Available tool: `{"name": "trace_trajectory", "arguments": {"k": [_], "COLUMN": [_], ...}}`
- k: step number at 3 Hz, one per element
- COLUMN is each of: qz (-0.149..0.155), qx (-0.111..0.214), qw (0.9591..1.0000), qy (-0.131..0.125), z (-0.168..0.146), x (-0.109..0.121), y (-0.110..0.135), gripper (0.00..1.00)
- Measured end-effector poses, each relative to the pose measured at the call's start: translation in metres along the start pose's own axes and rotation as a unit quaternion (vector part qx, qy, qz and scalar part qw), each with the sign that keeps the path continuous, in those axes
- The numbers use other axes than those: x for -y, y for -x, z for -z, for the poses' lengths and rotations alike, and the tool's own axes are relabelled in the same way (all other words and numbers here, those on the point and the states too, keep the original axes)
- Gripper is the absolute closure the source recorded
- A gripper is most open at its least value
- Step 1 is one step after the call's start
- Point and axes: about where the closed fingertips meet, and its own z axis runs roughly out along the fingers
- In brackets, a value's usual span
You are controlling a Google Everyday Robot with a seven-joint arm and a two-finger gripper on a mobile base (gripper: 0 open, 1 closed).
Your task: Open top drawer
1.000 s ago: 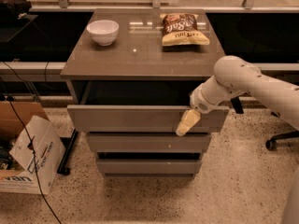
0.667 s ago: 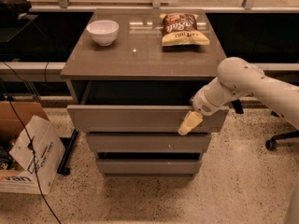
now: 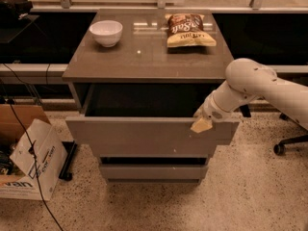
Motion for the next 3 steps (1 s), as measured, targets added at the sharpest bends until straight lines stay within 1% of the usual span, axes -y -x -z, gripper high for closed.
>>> {"name": "trace_trajectory", "arguments": {"k": [1, 2, 3], "qz": [-0.002, -0.001, 0.0], "qx": [-0.016, -0.016, -0.017], "qw": [0.9998, 0.9998, 0.9998], "qy": [0.008, 0.011, 0.012], "z": [0.0146, 0.0123, 0.0107], "x": [-0.022, -0.0233, -0.0241], "y": [-0.0064, -0.0059, -0.0061], "gripper": [0.62, 0.31, 0.08]}}
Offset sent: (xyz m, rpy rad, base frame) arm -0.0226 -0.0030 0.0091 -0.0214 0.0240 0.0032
